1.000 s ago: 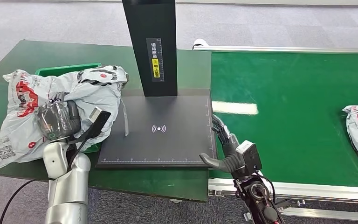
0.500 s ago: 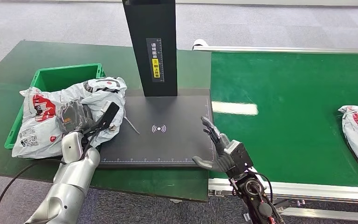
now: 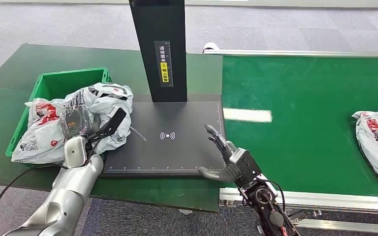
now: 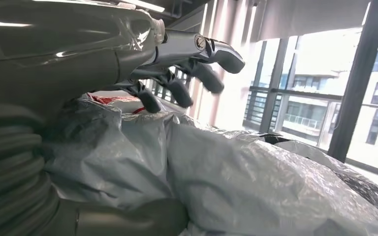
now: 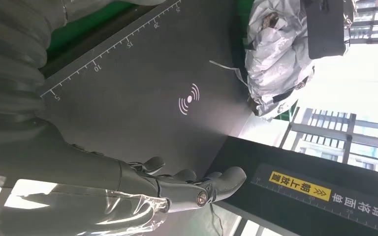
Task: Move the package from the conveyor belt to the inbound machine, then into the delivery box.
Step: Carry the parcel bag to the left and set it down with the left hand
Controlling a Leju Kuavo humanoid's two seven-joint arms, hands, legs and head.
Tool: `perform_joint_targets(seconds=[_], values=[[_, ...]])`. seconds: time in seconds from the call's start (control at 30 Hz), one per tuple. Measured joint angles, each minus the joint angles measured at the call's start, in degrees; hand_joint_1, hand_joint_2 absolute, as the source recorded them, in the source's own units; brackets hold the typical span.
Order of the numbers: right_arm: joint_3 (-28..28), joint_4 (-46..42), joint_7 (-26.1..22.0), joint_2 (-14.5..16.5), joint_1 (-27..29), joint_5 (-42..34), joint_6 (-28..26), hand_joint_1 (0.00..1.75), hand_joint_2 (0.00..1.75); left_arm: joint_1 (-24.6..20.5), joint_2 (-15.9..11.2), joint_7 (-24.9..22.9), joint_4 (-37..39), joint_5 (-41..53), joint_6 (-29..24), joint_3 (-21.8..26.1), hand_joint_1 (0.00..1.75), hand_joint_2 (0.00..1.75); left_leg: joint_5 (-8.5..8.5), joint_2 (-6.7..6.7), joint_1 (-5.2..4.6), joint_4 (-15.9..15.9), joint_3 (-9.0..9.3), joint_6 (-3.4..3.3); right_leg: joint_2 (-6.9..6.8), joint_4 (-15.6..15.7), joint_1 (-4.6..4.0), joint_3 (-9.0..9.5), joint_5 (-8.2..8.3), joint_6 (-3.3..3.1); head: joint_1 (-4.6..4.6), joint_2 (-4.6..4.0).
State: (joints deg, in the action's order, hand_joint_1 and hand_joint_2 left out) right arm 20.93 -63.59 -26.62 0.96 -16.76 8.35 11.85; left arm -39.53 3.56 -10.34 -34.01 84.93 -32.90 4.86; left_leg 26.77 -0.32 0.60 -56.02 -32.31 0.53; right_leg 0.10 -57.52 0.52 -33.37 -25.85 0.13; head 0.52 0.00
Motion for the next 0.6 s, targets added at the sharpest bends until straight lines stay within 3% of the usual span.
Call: perform_joint_targets(seconds=[0.17, 0.33, 0.5, 0.6], values=[[0.11, 0.13, 0.04, 0.28, -0.44, 0.24, 0.28, 0.00, 1.75, -2.89, -1.93, -0.12, 2.17, -6.03, 0.64, 0.68, 0.00, 1.75, -0.02, 0.03, 0.03, 0.01, 0.07, 0.03, 0.03, 0.00, -0.03, 0.04, 0.02, -0.02, 0.00, -0.01], [0.11, 0.25, 0.19, 0.44, -0.49, 0.25, 0.19, 0.00, 1.75, -4.15, -4.06, 4.56, 2.95, -13.58, -1.83, 3.29, 0.00, 1.75, -0.07, 0.03, 0.11, 0.00, 0.04, 0.10, 0.04, -0.02, -0.10, -0.03, 0.04, -0.07, -0.01, 0.00], [0.11, 0.25, 0.20, 0.59, -0.52, 0.29, 0.15, 0.00, 1.75, -4.46, -4.98, 5.99, 3.33, -14.75, -2.66, 4.64, 0.00, 1.75, -0.06, 0.01, 0.10, 0.00, -0.09, 0.10, 0.03, -0.02, -0.10, -0.12, 0.04, -0.06, -0.02, 0.00], [0.11, 0.25, 0.20, 0.70, -0.52, 0.32, 0.04, 0.00, 1.75, -4.10, -5.06, 9.71, 2.63, -16.74, -4.63, 5.18, 0.00, 1.75, -0.06, 0.02, 0.09, -0.01, -0.14, 0.10, 0.03, -0.02, -0.09, -0.18, 0.04, -0.06, -0.02, 0.00]])
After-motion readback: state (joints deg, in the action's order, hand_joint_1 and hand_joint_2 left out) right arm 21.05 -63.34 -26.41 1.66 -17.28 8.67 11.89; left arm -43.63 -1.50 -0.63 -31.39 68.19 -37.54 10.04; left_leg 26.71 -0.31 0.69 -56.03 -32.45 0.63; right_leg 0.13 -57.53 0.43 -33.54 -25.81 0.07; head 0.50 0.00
